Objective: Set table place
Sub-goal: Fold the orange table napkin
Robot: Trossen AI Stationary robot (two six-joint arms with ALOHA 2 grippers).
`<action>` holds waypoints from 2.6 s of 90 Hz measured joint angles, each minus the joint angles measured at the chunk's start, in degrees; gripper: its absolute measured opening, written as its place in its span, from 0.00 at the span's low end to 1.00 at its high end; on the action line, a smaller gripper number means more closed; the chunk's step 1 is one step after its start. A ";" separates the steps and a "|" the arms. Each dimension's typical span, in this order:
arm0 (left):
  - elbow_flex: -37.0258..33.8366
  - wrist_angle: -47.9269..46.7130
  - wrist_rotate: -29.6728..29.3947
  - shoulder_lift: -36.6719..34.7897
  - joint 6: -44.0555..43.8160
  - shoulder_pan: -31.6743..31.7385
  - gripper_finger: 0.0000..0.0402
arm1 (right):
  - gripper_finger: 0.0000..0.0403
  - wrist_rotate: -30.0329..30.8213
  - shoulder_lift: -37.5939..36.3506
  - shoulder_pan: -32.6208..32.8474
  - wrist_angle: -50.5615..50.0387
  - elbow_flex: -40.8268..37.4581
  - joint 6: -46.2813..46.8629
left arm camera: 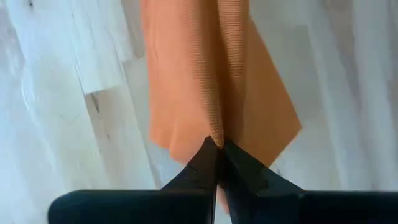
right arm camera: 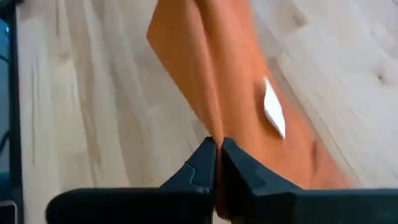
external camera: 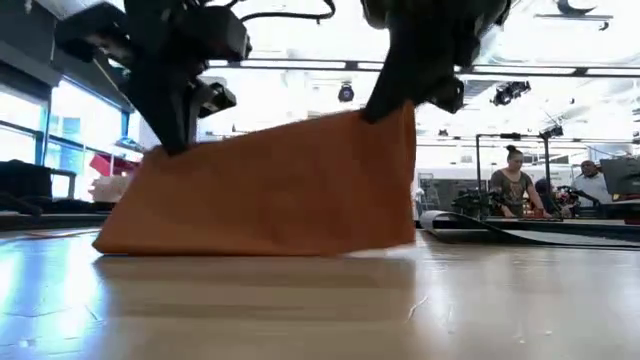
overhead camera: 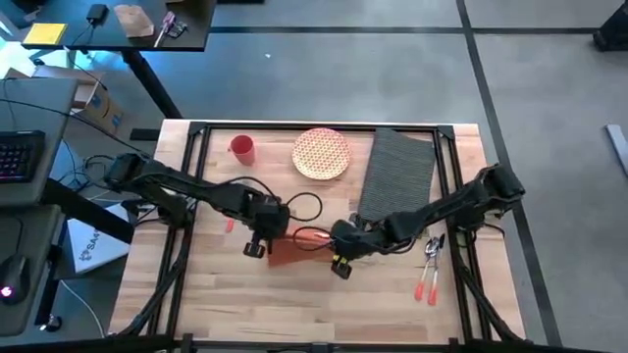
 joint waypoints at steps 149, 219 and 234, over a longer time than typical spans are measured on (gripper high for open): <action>1.15 3.27 5.62 9.49 1.61 2.84 0.00 | 0.00 -7.16 0.64 0.85 1.11 0.12 -1.45; -9.40 12.40 -9.49 -0.52 -19.44 -22.65 0.17 | 0.22 2.02 13.50 8.00 11.49 -3.56 -13.57; -3.83 7.51 -11.41 -1.33 -23.80 -25.43 0.23 | 0.40 0.56 10.69 8.86 8.25 -2.38 -16.54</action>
